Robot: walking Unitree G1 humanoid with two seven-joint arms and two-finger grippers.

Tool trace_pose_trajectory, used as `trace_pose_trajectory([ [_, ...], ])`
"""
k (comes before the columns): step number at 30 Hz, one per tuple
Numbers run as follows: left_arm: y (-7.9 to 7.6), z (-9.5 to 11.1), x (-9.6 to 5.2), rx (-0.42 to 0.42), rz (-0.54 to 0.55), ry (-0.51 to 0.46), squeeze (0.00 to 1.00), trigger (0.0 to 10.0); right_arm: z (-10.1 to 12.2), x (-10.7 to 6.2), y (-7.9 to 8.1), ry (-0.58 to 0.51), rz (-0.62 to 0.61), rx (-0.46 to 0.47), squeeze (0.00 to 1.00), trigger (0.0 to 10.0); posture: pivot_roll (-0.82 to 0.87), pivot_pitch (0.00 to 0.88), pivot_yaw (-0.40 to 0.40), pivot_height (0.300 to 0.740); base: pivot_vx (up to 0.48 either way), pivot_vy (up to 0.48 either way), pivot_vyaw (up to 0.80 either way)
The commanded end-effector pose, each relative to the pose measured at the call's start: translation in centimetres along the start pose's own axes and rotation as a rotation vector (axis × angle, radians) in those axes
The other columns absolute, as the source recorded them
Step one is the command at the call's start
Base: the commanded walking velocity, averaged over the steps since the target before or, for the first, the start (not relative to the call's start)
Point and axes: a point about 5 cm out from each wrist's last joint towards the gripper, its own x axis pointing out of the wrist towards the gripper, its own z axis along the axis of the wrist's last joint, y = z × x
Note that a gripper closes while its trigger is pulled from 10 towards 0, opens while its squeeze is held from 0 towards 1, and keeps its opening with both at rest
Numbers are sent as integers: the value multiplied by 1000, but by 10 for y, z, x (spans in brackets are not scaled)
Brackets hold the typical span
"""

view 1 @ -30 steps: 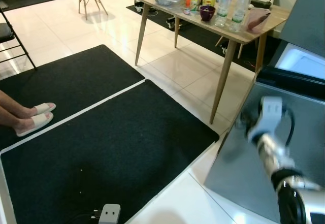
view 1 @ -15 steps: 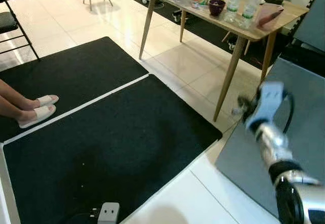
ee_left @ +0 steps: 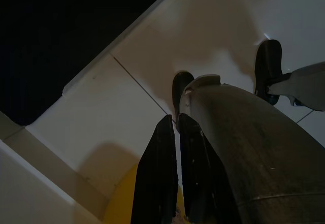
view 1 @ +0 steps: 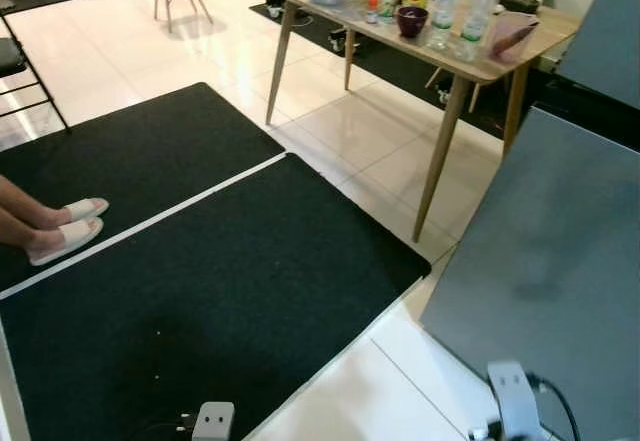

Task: Restocking fridge

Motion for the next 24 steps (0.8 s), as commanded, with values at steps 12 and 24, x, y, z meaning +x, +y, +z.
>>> trace_pose_trajectory([
  [12, -2, -11, -1, 2, 6, 53, 0, 10000, -32, -7, -4, 112, -32, 4, 0, 10000, -23, 64, -41, 740, 0, 0, -733],
  [24, -1, -11, -1, 2, 15, 54, 0, 10000, -31, -6, -1, 116, -12, -35, 0, 10000, -19, 49, -41, 740, 0, 0, -800],
])
